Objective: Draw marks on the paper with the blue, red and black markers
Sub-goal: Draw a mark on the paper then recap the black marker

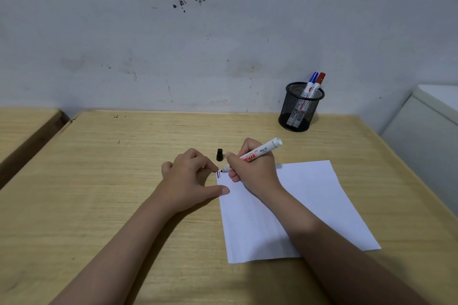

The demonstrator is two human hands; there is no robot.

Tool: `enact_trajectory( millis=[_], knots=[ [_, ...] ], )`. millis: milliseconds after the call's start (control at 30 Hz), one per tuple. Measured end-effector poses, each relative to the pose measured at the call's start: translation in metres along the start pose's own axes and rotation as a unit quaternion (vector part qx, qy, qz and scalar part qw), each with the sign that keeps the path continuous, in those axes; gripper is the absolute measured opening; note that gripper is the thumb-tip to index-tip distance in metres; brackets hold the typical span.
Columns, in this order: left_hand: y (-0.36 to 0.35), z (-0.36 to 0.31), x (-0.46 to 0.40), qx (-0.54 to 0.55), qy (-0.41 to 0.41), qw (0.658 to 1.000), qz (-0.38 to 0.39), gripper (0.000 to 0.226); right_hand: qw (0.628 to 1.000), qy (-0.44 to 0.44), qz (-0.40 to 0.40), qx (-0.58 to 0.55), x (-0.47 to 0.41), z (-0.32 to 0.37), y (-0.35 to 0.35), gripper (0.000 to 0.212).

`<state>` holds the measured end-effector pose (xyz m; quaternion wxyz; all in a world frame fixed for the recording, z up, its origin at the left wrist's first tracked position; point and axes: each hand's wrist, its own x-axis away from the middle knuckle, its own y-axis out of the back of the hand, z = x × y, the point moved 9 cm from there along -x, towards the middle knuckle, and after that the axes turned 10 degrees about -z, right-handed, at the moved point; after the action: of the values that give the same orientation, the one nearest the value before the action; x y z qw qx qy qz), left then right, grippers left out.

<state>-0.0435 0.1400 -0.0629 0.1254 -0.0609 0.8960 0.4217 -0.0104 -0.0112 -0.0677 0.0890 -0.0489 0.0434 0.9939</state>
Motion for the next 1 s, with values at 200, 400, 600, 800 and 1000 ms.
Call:
enact_trajectory(
  millis=[200, 400, 600, 800, 1000],
  knots=[
    [0.000, -0.001, 0.001, -0.013, -0.016, 1.000, -0.002, 0.055, 1.000, -0.008, 0.018, 0.011, -0.001, -0.001, -0.002, 0.035],
    [0.000, -0.001, 0.000, -0.022, -0.016, 1.000, -0.002, 0.054, 1.000, -0.017, -0.006, -0.025, -0.001, -0.001, 0.004, 0.035],
    [-0.002, -0.002, 0.001, -0.005, -0.013, 1.000, 0.006, 0.060, 0.990, -0.057, -0.053, -0.116, -0.005, -0.004, 0.016, 0.033],
    [-0.005, -0.018, -0.017, 0.042, -0.047, 0.998, 0.027, 0.073, 0.969, -0.088, -0.122, -0.197, -0.007, 0.000, 0.032, 0.034],
    [0.007, -0.029, -0.041, 0.028, -0.018, 0.998, -0.056, 0.014, 0.949, -0.034, -0.164, -0.266, -0.002, 0.046, 0.059, 0.034]
  ],
)
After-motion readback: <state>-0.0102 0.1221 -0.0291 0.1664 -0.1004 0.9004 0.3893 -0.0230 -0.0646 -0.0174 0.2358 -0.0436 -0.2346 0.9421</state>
